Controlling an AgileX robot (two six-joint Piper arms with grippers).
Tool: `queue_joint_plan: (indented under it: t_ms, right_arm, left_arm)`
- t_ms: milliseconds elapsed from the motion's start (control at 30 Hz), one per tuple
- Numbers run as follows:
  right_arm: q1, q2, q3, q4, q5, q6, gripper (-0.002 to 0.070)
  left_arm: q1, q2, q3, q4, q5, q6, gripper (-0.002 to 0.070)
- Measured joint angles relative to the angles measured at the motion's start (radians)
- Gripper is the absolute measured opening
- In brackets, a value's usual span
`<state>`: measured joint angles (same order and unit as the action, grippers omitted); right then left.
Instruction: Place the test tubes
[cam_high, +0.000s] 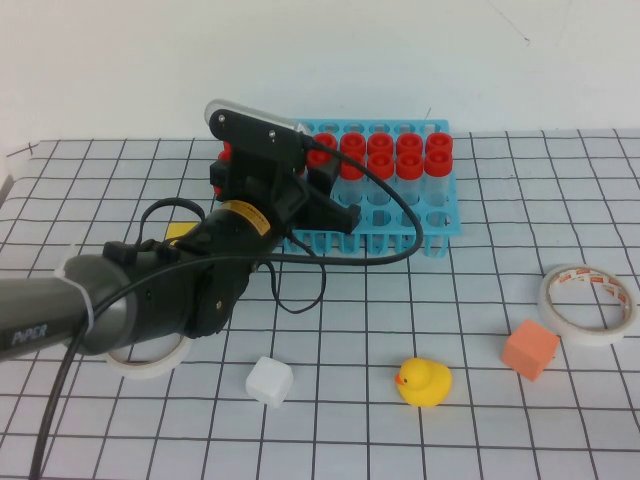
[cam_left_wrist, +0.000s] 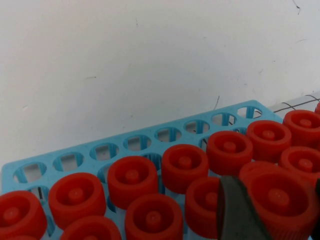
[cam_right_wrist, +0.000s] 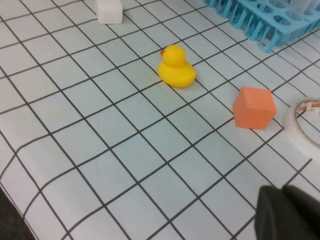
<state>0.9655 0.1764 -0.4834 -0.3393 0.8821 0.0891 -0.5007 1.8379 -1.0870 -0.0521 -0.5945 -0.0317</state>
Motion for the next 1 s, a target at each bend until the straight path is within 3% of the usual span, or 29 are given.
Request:
queue_joint_plan:
  t_ms: [200, 367, 500, 667, 867, 1000]
  right_arm:
    - [0.0, 0.0, 0.0, 0.0, 0.0, 0.0, -0.0001]
    - [0.0, 0.0, 0.0, 0.0, 0.0, 0.0, -0.0001]
    - [0.0, 0.0, 0.0, 0.0, 0.0, 0.0, -0.0001]
    - [0.0, 0.0, 0.0, 0.0, 0.0, 0.0, -0.0001]
    - [0.0, 0.0, 0.0, 0.0, 0.0, 0.0, -0.0001]
    - [0.0, 0.0, 0.0, 0.0, 0.0, 0.0, -0.0001]
  left_arm:
    - [0.0, 0.0, 0.0, 0.003, 0.009, 0.0, 0.0278]
    - [0.0, -0.005, 0.0, 0.003, 0.029, 0.0, 0.0487]
    - [0.0, -0.068, 0.0, 0.006, 0.074, 0.002, 0.0517]
    - [0.0, -0.244, 0.0, 0.007, 0.161, 0.117, 0.0393]
    - [0.0, -0.501, 0.0, 0.01, 0.266, 0.304, 0.0095]
    - [0.0, -0.661, 0.0, 0.01, 0.359, 0.323, 0.0018]
